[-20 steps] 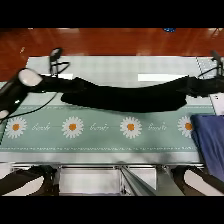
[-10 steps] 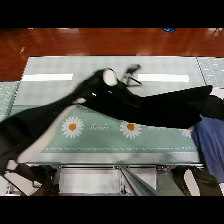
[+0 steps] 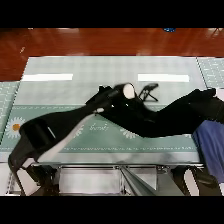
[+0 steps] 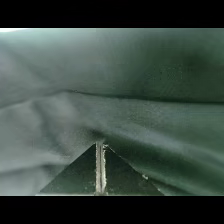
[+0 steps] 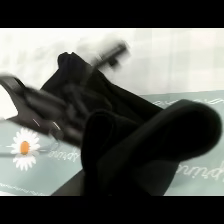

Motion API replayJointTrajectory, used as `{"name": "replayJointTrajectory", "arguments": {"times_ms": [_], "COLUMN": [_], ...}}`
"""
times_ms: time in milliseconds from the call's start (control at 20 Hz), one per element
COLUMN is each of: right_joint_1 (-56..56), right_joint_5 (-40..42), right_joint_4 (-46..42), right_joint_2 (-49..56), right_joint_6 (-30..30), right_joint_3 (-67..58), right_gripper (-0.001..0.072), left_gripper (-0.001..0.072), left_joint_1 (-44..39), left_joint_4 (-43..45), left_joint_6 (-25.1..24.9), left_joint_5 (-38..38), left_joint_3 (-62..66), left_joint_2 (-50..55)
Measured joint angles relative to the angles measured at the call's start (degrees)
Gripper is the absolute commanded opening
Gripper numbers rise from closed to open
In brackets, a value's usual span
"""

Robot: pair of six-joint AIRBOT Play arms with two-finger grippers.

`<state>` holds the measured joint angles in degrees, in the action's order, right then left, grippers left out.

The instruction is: Fold the shirts.

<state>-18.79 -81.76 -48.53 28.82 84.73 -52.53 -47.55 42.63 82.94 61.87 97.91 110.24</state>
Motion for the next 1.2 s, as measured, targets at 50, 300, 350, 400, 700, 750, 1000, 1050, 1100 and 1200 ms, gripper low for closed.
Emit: {"name": "replayJointTrajectory", "arguments": {"times_ms": [50, 300, 350, 400, 700, 750, 1000, 1050, 1100, 1200], "right_joint_1": [0.0, 7.2, 10.3, 14.2, 35.7, 37.8, 44.6, 45.3, 45.8, 46.4], "right_joint_5": [0.0, 5.9, 8.2, 11.5, 31.9, 33.7, 36.0, 36.2, 36.2, 36.9], "right_joint_4": [0.7, 5.4, 6.3, 7.0, 9.9, 10.2, 10.6, 10.7, 10.7, 10.9], "right_joint_2": [0.3, 5.5, 7.5, 10.3, 35.8, 40.7, 61.6, 64.3, 66.5, 69.4], "right_joint_6": [0.1, 0.2, 0.4, 0.4, 0.6, 0.4, 0.4, 0.4, 0.4, 0.6], "right_joint_3": [0.0, 0.0, 0.0, -0.1, -8.5, -11.1, -24.5, -26.6, -28.2, -30.5], "right_gripper": [0.003, 0.0031, 0.0031, 0.0031, 0.0031, 0.0031, 0.0031, 0.0031, 0.0031, 0.0031], "left_gripper": [0.0021, 0.0021, 0.0021, 0.0021, 0.0022, 0.0022, 0.0022, 0.0021, 0.0021, 0.0021], "left_joint_1": [2.6, 19.1, 23.0, 26.8, 43.8, 45.6, 49.7, 49.9, 50.1, 50.4], "left_joint_4": [0.0, 0.2, 0.3, 0.9, 3.3, 4.0, 4.7, 4.7, 4.7, 4.8], "left_joint_6": [-0.4, -4.6, -5.7, -6.7, -9.8, -9.9, -9.6, -9.4, -9.3, -9.0], "left_joint_5": [0.9, 3.9, 4.0, 4.0, 5.4, 5.7, 6.2, 6.2, 6.3, 6.3], "left_joint_3": [-0.1, -5.9, -8.2, -10.9, -30.8, -34.5, -48.7, -50.6, -52.4, -54.6], "left_joint_2": [-1.5, -16.8, -21.3, -26.0, -53.0, -57.0, -70.6, -71.9, -72.9, -74.0]}}
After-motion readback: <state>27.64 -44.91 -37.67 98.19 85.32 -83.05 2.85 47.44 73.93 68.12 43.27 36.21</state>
